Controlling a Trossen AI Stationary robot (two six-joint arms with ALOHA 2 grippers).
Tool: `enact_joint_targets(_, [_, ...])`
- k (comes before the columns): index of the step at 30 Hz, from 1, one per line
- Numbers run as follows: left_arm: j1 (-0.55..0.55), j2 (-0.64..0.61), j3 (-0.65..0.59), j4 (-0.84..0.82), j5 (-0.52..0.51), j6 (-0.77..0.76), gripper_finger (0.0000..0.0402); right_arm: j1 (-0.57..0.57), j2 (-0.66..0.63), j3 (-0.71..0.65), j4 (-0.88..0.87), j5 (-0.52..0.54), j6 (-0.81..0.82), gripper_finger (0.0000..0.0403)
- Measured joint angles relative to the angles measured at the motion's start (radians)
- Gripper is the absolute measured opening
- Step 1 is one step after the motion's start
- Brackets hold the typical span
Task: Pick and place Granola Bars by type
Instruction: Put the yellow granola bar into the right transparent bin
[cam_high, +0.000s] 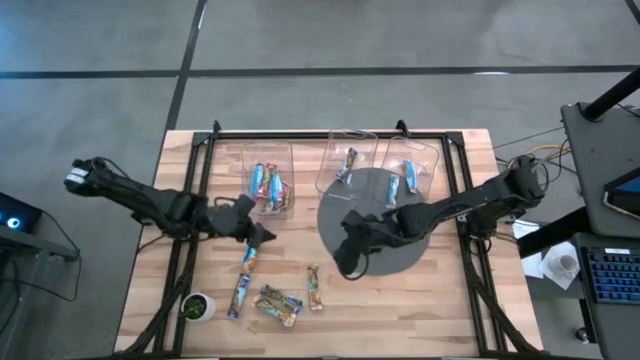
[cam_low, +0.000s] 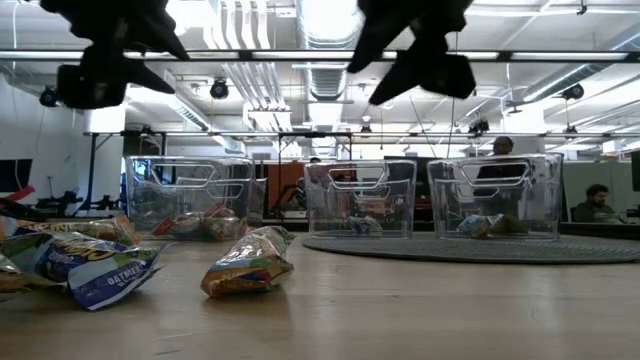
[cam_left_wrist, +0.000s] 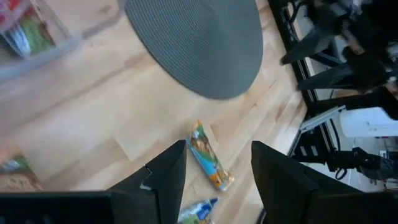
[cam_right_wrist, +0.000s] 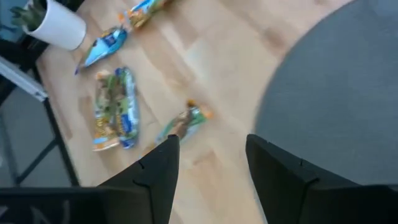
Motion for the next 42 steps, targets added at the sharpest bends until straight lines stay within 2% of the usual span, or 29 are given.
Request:
enact_joint_targets(5, [-0.100,0.021,0.000,-0.001,-0.075,-0.062,0.0163,0.010,0.110,0.010,0.075,-0.097,0.078,0.0178])
enact_joint_targets(7, [-0.121,0.029,0.000,-0.002,-0.098,-0.071,0.0163,0.024,0.157,0.034,0.076,-0.101,0.114,0.0181])
enact_joint_targets(12, [-0.128,0.033,0.000,-0.025,-0.096,-0.028,0.0163,0.047,0.273,0.132,0.080,-0.104,0.167,0.0195])
enact_joint_targets(17, [-0.143,0.025,0.000,-0.049,-0.052,-0.017,0.0163,0.046,0.417,0.272,0.066,-0.103,0.224,0.0226])
enact_joint_targets(20, [-0.176,0.020,0.000,-0.050,-0.053,0.029,0.0163,0.048,0.485,0.363,-0.005,-0.103,0.265,0.0249])
enact_joint_targets(25, [-0.215,0.019,0.000,-0.053,-0.070,0.102,0.0163,0.047,0.578,0.508,-0.220,-0.103,0.334,0.0280])
enact_joint_targets(29, [-0.218,0.019,0.000,-0.056,-0.071,0.168,0.0163,0.048,0.625,0.585,-0.254,-0.104,0.345,0.0294])
enact_joint_targets(37, [-0.219,0.017,0.000,-0.108,-0.071,0.220,0.0163,0.036,0.730,0.676,-0.310,-0.127,0.400,0.0287])
enact_joint_targets(42, [-0.224,0.008,0.000,-0.156,-0.084,0.214,0.0163,0.036,0.742,0.688,-0.341,-0.125,0.369,0.0248])
